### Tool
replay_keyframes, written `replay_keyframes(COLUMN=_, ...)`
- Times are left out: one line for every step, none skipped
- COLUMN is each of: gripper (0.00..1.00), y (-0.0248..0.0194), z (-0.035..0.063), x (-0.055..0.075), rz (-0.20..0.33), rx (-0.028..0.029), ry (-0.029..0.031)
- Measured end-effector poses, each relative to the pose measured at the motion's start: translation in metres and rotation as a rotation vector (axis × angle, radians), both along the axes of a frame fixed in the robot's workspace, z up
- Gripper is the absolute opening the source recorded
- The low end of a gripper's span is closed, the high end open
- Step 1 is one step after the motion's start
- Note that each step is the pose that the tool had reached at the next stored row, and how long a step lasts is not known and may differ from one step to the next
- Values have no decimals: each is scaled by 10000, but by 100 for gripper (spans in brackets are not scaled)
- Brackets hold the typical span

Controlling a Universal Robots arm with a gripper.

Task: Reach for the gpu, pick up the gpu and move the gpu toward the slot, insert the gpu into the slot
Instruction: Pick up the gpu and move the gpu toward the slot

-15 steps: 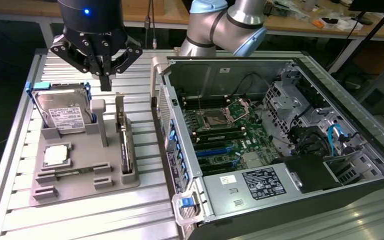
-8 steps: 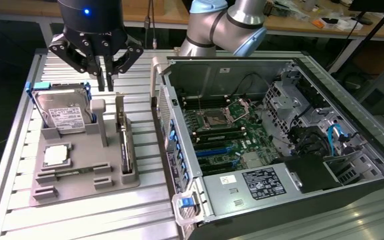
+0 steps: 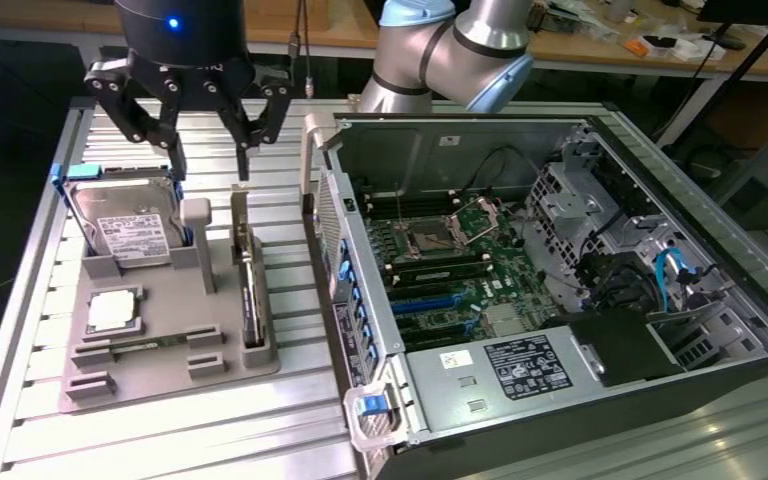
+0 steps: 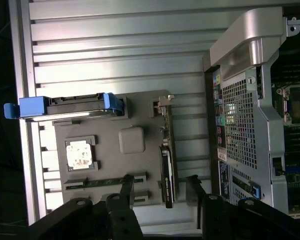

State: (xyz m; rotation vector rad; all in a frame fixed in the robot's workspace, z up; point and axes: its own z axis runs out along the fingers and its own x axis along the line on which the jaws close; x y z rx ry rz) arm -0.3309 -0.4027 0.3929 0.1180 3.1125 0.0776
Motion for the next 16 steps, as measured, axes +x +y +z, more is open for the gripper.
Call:
replay_keyframes(gripper=60, y=0, z=0, x=0, rz=37, rx=-4, ry=1)
replay_keyframes(gripper=65, y=0, z=-1, x=-1, rz=217, rx=-14, ry=0)
replay_keyframes(gripper=65, y=0, z=-3, x=0, rz=401, rx=-33, ry=-1)
replay_keyframes(gripper=72, y=0, z=-5, x=0, rz=527, rx=-61, ry=3)
replay_keyframes(gripper=72, y=0, z=-9, x=0, rz=609, rx=-76, ry=5)
replay_keyframes(gripper=72, y=0, z=-17, x=1, rz=660, rx=-89, ry=11)
replay_keyframes(gripper=72, y=0, z=-28, x=1, rz=703, rx=-99, ry=21)
replay_keyframes(gripper=72, y=0, z=-41, x=2, rz=742, rx=-110, ry=31)
replay_keyframes(gripper=72, y=0, z=-53, x=3, rz=774, rx=-123, ry=41)
replay_keyframes(gripper=72, y=-3, z=-68, x=4, rz=810, rx=-146, ry=54)
replay_keyframes(gripper=72, y=-5, z=-79, x=5, rz=831, rx=-164, ry=59)
replay_keyframes(gripper=72, y=-7, z=-91, x=8, rz=847, rx=-184, ry=66)
replay_keyframes(gripper=72, y=-12, z=-103, x=11, rz=854, rx=-198, ry=71)
replay_keyframes(gripper=72, y=-18, z=-114, x=14, rz=858, rx=-206, ry=74)
replay_keyframes(gripper=72, y=-29, z=-128, x=18, rz=861, rx=-212, ry=81)
replay_keyframes(gripper=72, y=-39, z=-140, x=21, rz=864, rx=-216, ry=84)
